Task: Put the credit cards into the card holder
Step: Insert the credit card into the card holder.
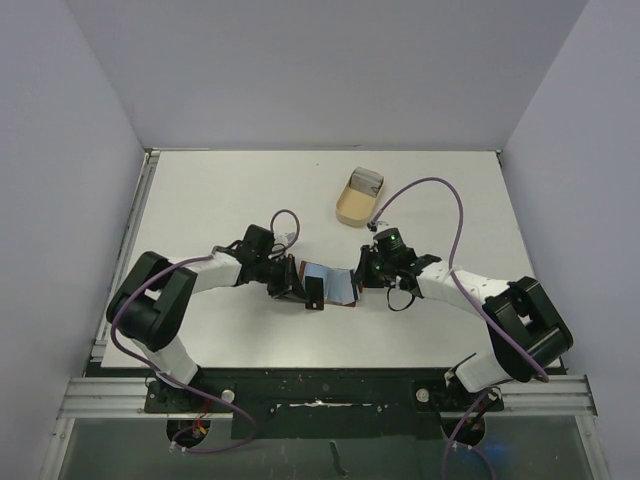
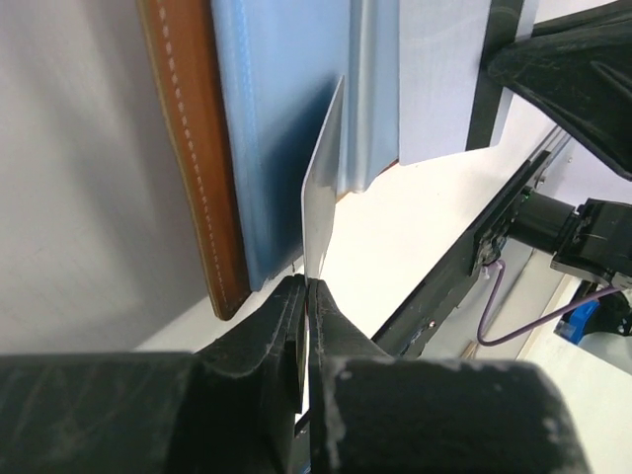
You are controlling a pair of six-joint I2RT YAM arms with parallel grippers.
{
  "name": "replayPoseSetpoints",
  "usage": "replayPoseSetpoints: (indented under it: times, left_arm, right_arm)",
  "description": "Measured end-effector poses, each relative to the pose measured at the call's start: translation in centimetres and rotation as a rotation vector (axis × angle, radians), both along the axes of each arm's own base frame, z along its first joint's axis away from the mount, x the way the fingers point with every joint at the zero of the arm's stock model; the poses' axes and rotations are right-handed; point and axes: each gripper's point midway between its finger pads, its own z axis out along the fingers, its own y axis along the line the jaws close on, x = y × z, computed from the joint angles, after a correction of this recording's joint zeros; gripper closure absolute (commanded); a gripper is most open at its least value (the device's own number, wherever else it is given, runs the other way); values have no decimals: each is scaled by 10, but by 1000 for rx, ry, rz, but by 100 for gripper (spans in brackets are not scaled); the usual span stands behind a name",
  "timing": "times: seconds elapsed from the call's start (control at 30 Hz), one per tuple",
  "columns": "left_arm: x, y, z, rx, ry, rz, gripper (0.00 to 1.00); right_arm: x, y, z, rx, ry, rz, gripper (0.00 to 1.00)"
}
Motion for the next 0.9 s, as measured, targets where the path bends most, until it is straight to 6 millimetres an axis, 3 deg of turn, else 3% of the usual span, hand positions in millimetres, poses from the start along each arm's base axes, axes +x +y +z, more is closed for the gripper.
replayPoseSetpoints:
  times: [0.4,0.57,0.73,0.9]
  left_arm:
    - [29,-26,42,-95,-57,-86,100]
    - [35,-31,29,-82,-16,-121,100]
    - [28,-25,4,-36,62,-138,100]
    - [23,-19,0,-11,92,-150,100]
  right_arm:
    - [1,0,3,5,-11,15,100]
    - [1,0,4,7,-15,19,100]
    - [1,0,4,6,-16,20,100]
    - [1,0,4,5,-16,21,100]
